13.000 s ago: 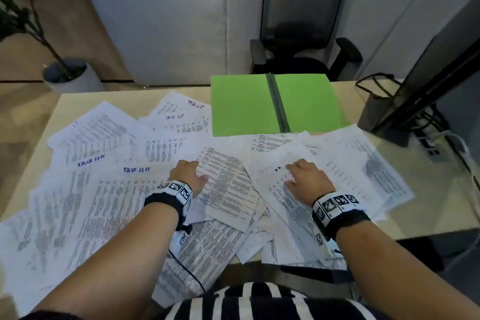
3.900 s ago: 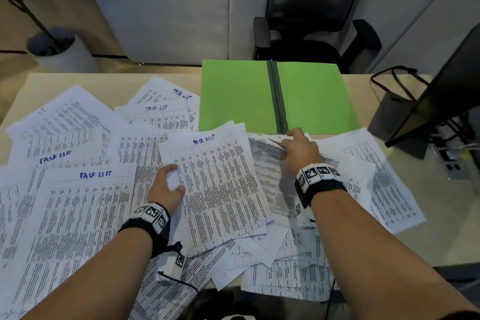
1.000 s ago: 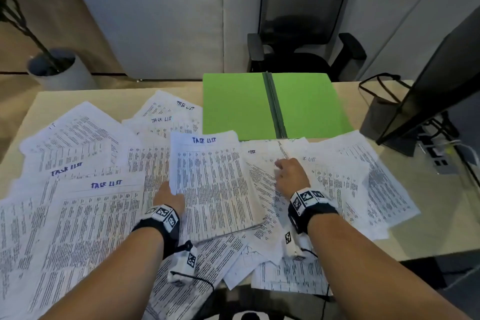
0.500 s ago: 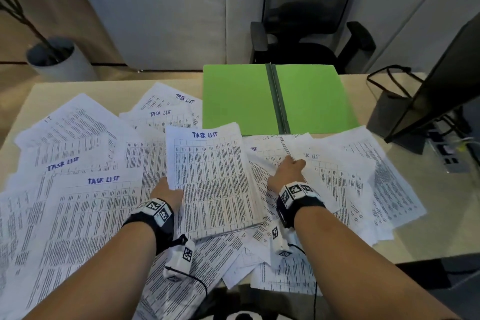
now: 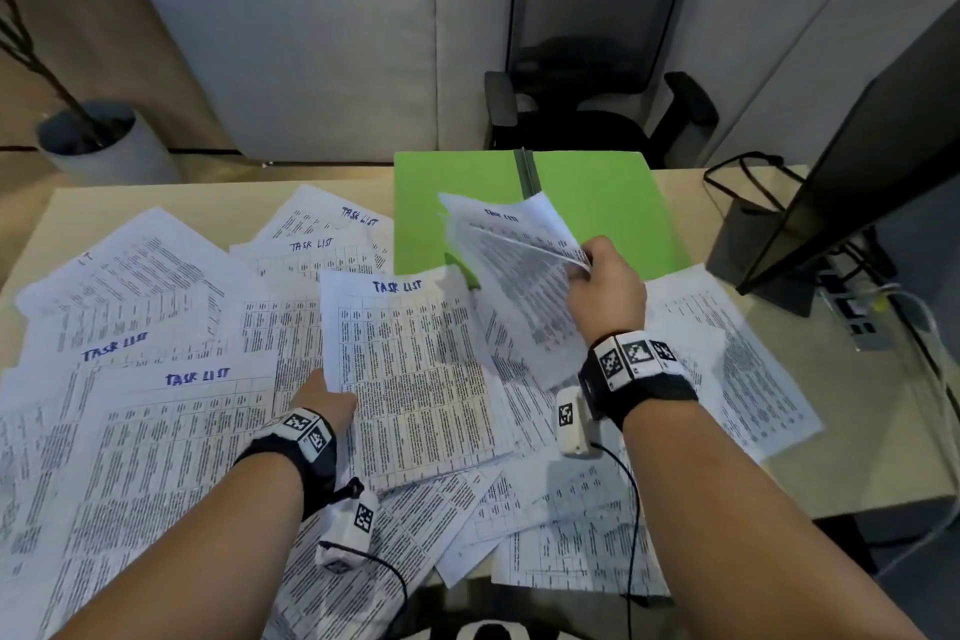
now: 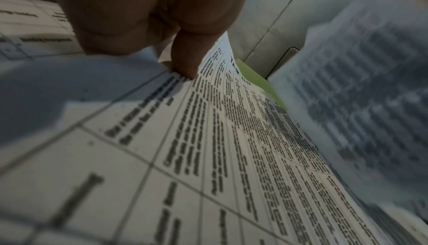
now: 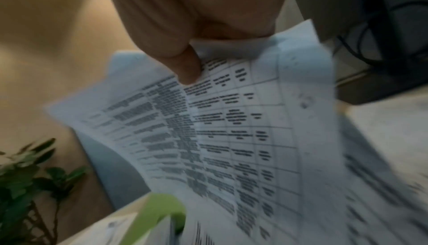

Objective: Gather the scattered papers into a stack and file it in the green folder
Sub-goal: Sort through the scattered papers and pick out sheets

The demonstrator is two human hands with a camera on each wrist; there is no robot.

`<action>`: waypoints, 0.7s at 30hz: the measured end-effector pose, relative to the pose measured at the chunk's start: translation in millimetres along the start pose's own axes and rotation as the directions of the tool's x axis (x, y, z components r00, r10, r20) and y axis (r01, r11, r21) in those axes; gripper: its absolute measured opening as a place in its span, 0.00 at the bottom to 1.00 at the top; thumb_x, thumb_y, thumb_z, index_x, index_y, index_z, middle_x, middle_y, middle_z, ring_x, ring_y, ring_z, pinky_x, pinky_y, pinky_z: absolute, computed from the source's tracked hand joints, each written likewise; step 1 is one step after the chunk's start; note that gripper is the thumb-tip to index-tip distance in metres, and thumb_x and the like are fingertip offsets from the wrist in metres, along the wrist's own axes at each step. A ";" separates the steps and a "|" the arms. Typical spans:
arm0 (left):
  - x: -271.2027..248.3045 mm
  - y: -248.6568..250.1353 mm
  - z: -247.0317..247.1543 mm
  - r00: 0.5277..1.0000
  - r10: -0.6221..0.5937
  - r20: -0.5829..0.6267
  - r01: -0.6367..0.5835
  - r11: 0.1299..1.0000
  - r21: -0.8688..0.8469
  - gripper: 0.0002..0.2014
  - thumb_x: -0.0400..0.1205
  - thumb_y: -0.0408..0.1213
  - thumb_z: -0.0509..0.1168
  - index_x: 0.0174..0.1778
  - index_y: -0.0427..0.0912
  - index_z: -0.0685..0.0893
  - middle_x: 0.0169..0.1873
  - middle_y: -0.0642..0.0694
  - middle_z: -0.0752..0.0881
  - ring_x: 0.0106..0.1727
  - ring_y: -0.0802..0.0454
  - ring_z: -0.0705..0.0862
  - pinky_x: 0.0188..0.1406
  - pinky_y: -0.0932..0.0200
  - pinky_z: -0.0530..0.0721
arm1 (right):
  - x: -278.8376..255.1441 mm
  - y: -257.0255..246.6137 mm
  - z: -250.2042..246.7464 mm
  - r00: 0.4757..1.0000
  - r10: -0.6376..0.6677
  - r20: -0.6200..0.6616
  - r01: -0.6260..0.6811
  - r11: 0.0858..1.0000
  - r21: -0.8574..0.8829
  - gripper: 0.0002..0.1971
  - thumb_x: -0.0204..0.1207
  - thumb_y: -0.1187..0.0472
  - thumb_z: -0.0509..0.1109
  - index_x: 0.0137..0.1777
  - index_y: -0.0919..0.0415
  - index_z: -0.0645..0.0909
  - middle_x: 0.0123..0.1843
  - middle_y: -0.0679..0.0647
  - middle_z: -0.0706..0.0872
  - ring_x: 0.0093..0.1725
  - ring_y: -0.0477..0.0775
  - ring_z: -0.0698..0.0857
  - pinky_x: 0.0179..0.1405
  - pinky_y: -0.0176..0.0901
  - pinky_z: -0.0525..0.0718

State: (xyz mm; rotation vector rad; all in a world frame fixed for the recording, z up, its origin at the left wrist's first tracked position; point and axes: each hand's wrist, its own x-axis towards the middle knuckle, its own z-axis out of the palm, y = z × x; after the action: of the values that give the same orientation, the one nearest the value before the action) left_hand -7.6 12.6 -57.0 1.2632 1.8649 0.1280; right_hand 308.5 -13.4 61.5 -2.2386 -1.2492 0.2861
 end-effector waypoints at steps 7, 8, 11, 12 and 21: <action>-27.7 -0.9 -2.0 0.970 0.195 -0.144 -0.221 0.956 -0.191 0.43 0.80 0.24 0.66 0.85 0.52 0.50 0.77 0.38 0.70 0.71 0.33 0.76 0.65 0.48 0.76 | -5.0 -45.9 -17.9 0.903 -0.368 -0.219 0.422 0.855 0.303 0.03 0.75 0.67 0.70 0.48 0.62 0.82 0.45 0.51 0.77 0.41 0.41 0.73 0.41 0.33 0.69; -26.9 -3.0 -2.4 0.963 0.237 -0.130 -0.256 0.954 -0.155 0.40 0.81 0.24 0.65 0.84 0.53 0.55 0.76 0.41 0.70 0.72 0.34 0.75 0.65 0.51 0.75 | -5.4 -48.1 -15.9 0.910 -0.343 -0.234 0.409 0.834 0.371 0.03 0.76 0.66 0.71 0.48 0.60 0.82 0.44 0.50 0.79 0.41 0.42 0.75 0.42 0.34 0.72; -25.3 -4.3 -6.2 0.972 0.232 -0.031 -0.233 0.972 -0.042 0.19 0.83 0.30 0.63 0.69 0.51 0.79 0.73 0.42 0.77 0.70 0.40 0.78 0.72 0.52 0.73 | -10.2 -47.8 -4.8 0.990 -0.127 -0.058 0.137 0.796 0.589 0.08 0.76 0.65 0.70 0.50 0.50 0.78 0.40 0.49 0.84 0.39 0.47 0.81 0.39 0.38 0.80; -28.2 -0.8 -9.4 0.980 0.200 -0.013 -0.200 0.978 -0.052 0.14 0.85 0.37 0.61 0.65 0.48 0.83 0.71 0.40 0.79 0.69 0.40 0.79 0.71 0.50 0.74 | -13.8 -44.6 1.8 0.998 -0.057 0.040 0.022 0.800 0.599 0.10 0.77 0.64 0.70 0.54 0.50 0.77 0.42 0.49 0.84 0.39 0.48 0.82 0.39 0.42 0.82; -29.5 1.5 -8.9 1.000 -0.004 0.004 0.005 0.981 -0.192 0.27 0.80 0.55 0.64 0.67 0.37 0.79 0.64 0.39 0.82 0.59 0.40 0.81 0.65 0.46 0.78 | -42.6 -20.0 64.0 0.947 0.174 0.271 -0.254 0.921 0.295 0.05 0.81 0.59 0.61 0.49 0.60 0.74 0.42 0.57 0.82 0.39 0.59 0.80 0.36 0.44 0.77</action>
State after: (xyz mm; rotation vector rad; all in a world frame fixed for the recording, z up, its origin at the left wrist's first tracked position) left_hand -9.2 -7.2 -33.3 1.1257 1.8047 0.2960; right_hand 243.1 -17.5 16.7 -2.0909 -0.9806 0.8119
